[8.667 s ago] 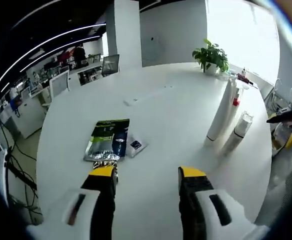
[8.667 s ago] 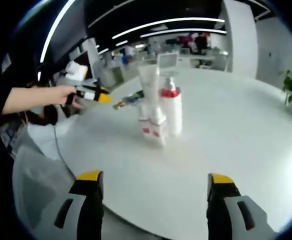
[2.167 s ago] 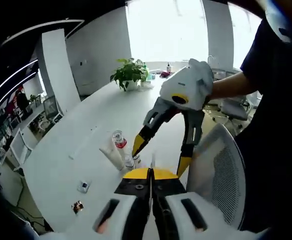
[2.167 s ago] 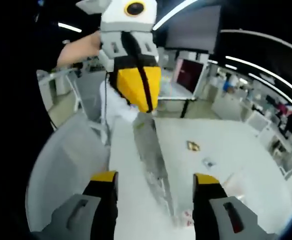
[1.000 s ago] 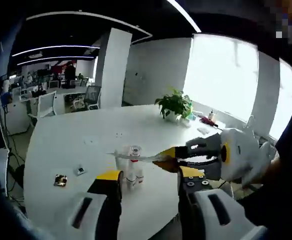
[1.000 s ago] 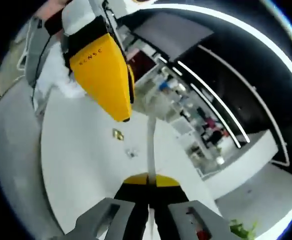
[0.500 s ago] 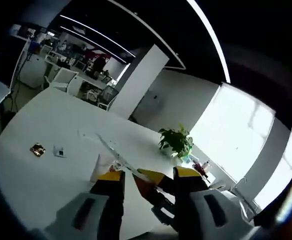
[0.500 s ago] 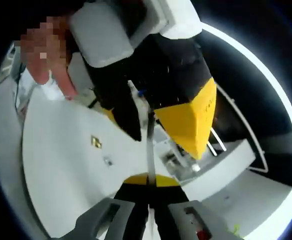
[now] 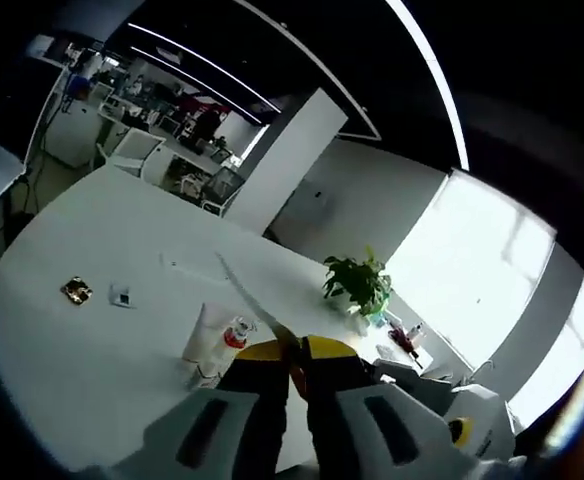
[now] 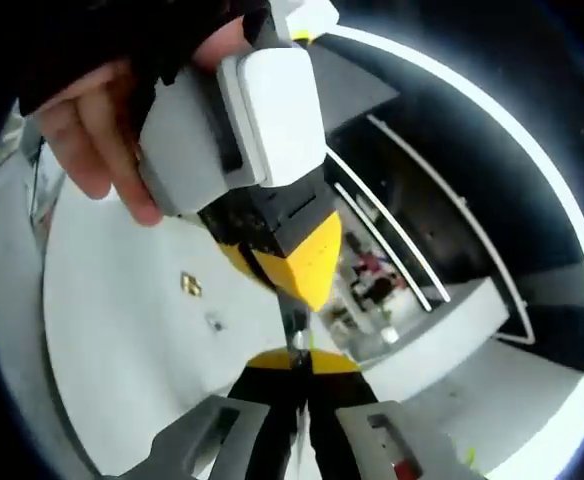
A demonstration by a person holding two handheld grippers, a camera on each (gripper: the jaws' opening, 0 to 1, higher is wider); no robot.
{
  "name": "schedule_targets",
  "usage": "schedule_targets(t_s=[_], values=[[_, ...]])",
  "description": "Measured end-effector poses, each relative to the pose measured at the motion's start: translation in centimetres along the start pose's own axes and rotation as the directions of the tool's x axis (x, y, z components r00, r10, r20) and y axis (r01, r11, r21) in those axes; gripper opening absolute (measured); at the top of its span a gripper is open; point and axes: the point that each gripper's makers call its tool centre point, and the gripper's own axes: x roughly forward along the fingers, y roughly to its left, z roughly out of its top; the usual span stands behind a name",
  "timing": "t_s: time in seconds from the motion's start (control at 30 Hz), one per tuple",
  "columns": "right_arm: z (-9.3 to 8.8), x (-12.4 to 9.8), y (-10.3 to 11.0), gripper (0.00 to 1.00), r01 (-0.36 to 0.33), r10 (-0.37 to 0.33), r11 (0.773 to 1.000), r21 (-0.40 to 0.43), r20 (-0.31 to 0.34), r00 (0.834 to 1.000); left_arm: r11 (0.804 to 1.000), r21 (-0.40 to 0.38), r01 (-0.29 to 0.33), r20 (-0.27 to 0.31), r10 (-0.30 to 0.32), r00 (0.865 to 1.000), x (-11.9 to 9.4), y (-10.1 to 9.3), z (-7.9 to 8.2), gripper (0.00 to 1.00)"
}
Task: Arrange the skincare products in the storage area until every visible bottle or jar stands upright without overlapping.
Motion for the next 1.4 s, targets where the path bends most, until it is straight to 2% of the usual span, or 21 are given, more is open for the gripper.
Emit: schedule_targets(t_s=[0.13, 0.23, 0.33, 0.47, 0.57, 0.6, 0.63, 0.7, 0.73, 0.83, 0.87, 1.0, 1.07, 1.1, 1.13, 1.17, 1.2, 1.23, 1.33, 1.37, 1.4], values=[[0.5, 0.1, 1.0, 0.02, -0.058, 0.054, 0.996, 0.072, 0.047, 0.997, 0.996, 0.084, 0.012, -0.004, -0.011, 1.0, -0.1, 0.2, 0.6, 0.0], [0.5, -0.1, 1.3, 0.18, -0.08, 0.071, 0.989, 0.127, 0.073, 0.995, 0.987, 0.161, 0.016, 0.021, -0.02, 1.0, -0.3, 0.3, 2.2, 0.0], [-0.4, -0.2, 2.3, 0.29, -0.126, 0.118, 0.975, 0.181, 0.054, 0.992, 0.958, 0.282, 0.05, -0.018, -0.047, 0.999, -0.2, 0.4, 3.4, 0.0], [-1.5, -0.5, 2.7, 0.49, -0.193, 0.18, 0.926, 0.323, 0.069, 0.981, 0.928, 0.353, 0.115, -0.107, -0.082, 0.991, -0.1, 0.5, 3.5, 0.0], [-1.8, -0.8, 3.6, 0.54, -0.326, 0.301, 0.851, 0.412, 0.127, 0.945, 0.872, 0.451, 0.19, -0.203, -0.107, 0.973, -0.3, 0.5, 3.0, 0.0], [-1.2, -1.4, 4.6, 0.56, -0.446, 0.401, 0.787, 0.427, 0.196, 0.895, 0.857, 0.473, 0.206, -0.212, -0.116, 0.97, -0.4, 0.4, 3.0, 0.0], [-1.1, -1.8, 4.7, 0.6, -0.481, 0.43, 0.751, 0.453, 0.218, 0.876, 0.813, 0.501, 0.295, -0.29, -0.163, 0.943, -0.8, -0.3, 2.1, 0.0], [-0.9, -2.3, 4.0, 0.69, -0.52, 0.447, 0.697, 0.494, 0.268, 0.853, 0.786, 0.503, 0.36, -0.337, -0.205, 0.919, -1.4, -0.8, 1.6, 0.0], [-0.8, -2.5, 3.6, 0.69, -0.53, 0.446, 0.679, 0.508, 0.288, 0.847, 0.771, 0.49, 0.407, -0.379, -0.233, 0.896, -1.8, -1.2, 1.0, 0.0], [-1.2, -2.6, 2.2, 0.62, -0.537, 0.427, 0.637, 0.553, 0.327, 0.843, 0.748, 0.476, 0.462, -0.425, -0.264, 0.866, -2.4, -1.3, 0.5, 0.0], [-1.3, -2.7, 1.9, 0.6, -0.554, 0.423, 0.604, 0.573, 0.358, 0.832, 0.74, 0.485, 0.467, -0.429, -0.263, 0.864, -2.5, -1.2, 0.5, 0.0], [-1.3, -3.0, 1.7, 0.6, -0.622, 0.434, 0.48, 0.618, 0.449, 0.781, 0.712, 0.425, 0.56, -0.474, -0.352, 0.807, -3.4, -2.4, 0.2, 0.0], [-0.2, -4.0, 1.9, 0.5, -0.712, 0.454, 0.356, 0.605, 0.554, 0.698, 0.704, 0.411, 0.579, -0.483, -0.371, 0.793, -3.6, -2.7, 0.1, 0.0], [0.5, -4.5, 1.8, 0.45, -0.757, 0.447, 0.255, 0.601, 0.621, 0.644, 0.694, 0.394, 0.602, -0.495, -0.392, 0.775, -3.8, -3.0, 0.0, 0.0], [0.9, -5.0, 1.8, 0.37, -0.787, 0.445, 0.2, 0.584, 0.661, 0.604, 0.684, 0.383, 0.621, -0.501, -0.411, 0.762, -3.9, -3.2, 0.0, 0.0], [1.3, -5.8, 2.2, 0.31, -0.831, 0.458, 0.144, 0.537, 0.708, 0.537, 0.679, 0.347, 0.646, -0.51, -0.442, 0.738, -4.2, -3.6, -0.2, 0.0], [1.1, -5.7, 2.4, 0.24, -0.831, 0.469, 0.14, 0.538, 0.704, 0.534, 0.682, 0.33, 0.653, -0.504, -0.458, 0.733, -4.2, -3.7, 0.0, 0.0], [0.5, -5.1, 2.5, 0.14, -0.817, 0.468, 0.168, 0.551, 0.685, 0.558, 0.688, 0.314, 0.654, -0.497, -0.468, 0.731, -4.1, -3.7, 0.1, 0.0], [1.1, -5.8, 2.7, 0.01, -0.841, 0.456, 0.12, 0.528, 0.723, 0.519, 0.721, 0.266, 0.64, -0.468, -0.484, 0.74, -3.6, -3.0, 0.6, 0.0], [1.6, -6.2, 2.6, 0.0, -0.855, 0.44, 0.111, 0.507, 0.746, 0.499, 0.74, 0.255, 0.622, -0.451, -0.478, 0.754, -3.4, -2.7, 0.8, 0.0], [1.6, -6.1, 2.6, 0.0, -0.846, 0.43, 0.11, 0.521, 0.743, 0.513, 0.762, 0.263, 0.591, -0.407, -0.468, 0.785, -2.9, -2.1, 1.5, 0.0]])
